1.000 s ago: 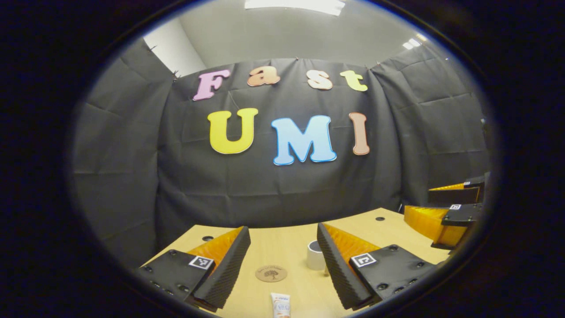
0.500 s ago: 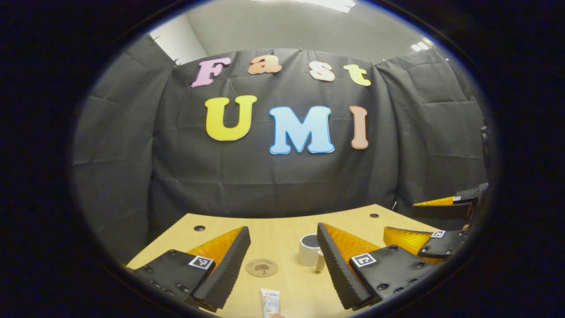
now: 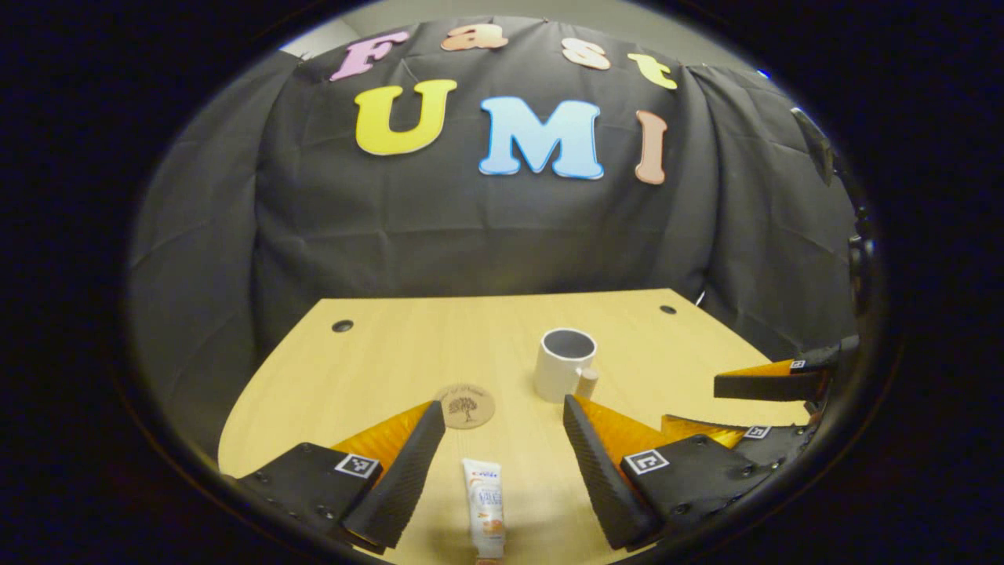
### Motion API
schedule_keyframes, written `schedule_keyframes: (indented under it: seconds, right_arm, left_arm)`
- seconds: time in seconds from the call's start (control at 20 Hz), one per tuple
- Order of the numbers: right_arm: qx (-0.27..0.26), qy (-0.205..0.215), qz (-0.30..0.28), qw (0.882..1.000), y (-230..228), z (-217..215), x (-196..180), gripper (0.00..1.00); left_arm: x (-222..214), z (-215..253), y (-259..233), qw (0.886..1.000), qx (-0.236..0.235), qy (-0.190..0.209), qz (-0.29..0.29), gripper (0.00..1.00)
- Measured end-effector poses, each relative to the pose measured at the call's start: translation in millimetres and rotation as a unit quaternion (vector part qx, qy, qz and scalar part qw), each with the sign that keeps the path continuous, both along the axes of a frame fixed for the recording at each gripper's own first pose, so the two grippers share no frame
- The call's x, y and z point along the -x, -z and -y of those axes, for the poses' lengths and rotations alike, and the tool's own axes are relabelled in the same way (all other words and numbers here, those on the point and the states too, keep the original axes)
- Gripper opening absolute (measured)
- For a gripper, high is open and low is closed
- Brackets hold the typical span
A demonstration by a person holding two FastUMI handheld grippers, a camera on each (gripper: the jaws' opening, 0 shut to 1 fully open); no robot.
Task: Put the toothbrush and toothpaste on the desktop into the cup, then pick up the cup and place it on the coaster on the desktop.
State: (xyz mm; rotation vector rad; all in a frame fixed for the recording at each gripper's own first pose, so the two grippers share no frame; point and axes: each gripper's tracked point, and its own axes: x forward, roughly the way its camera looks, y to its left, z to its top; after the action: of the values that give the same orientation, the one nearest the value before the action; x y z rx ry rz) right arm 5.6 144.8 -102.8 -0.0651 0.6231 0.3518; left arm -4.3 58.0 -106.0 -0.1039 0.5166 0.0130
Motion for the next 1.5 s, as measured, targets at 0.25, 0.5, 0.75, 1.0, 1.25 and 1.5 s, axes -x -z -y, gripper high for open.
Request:
schedule_keyframes:
  seconds: [0.25, 0.5, 0.75, 1.0, 1.25, 1.5]
  right_arm:
    - [0.020, -0.001, -0.085, 0.996, 26, -1, 4, 0.91]
    - [0.053, -0.012, -0.179, 0.982, 62, 3, 17, 0.93]
    - [0.067, -0.025, -0.254, 0.965, 89, -4, 30, 0.93]
    - [0.075, -0.025, -0.315, 0.946, 111, -6, 34, 0.94]
    - [0.083, -0.026, -0.357, 0.930, 128, -4, 34, 0.87]
    - [0.107, -0.039, -0.382, 0.917, 137, -3, 38, 0.72]
  left_arm:
    - [9, 1, 45, 0.995, 0.016, 0.008, -0.098, 0.97]
    - [23, -7, 84, 0.981, 0.024, -0.004, -0.191, 0.98]
    - [45, -10, 123, 0.953, 0.028, -0.005, -0.301, 0.99]
    - [58, -12, 149, 0.931, 0.033, -0.004, -0.363, 0.99]
    - [66, -9, 162, 0.917, 0.045, -0.005, -0.395, 0.99]
    - [68, -6, 169, 0.908, 0.041, -0.002, -0.417, 0.90]
